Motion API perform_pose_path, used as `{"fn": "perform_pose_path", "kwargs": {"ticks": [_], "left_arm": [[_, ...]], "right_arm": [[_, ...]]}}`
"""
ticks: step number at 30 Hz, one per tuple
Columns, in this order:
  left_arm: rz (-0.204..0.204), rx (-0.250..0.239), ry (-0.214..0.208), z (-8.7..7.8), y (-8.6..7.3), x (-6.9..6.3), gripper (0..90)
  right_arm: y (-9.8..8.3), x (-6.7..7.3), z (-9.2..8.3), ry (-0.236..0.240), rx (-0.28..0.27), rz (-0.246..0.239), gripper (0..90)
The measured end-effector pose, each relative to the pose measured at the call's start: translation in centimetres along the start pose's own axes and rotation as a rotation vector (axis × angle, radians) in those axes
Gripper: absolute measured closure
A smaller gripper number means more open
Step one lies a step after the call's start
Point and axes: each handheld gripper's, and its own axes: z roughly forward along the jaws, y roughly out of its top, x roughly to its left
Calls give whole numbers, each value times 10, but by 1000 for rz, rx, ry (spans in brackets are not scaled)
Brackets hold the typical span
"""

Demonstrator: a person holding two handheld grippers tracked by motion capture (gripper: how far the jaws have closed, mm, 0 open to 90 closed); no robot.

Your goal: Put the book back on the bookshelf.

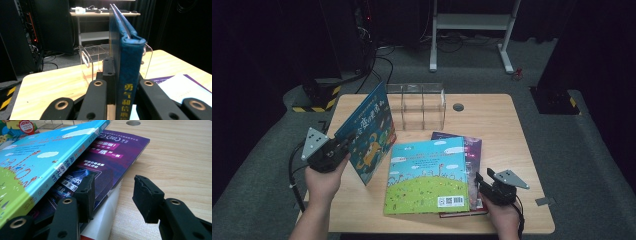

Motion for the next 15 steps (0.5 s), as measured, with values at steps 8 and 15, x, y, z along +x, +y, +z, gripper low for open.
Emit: {"fn": "perform_pose_path", "kwargs": {"ticks": [8, 15], "left_arm": [[27, -17, -2, 9, 11, -7, 833], [15, -13, -14, 20, 24, -5, 834]], "right_arm": [[0, -1, -1, 0, -2, 2, 523], [0, -2, -1, -1, -5, 5, 523]]}}
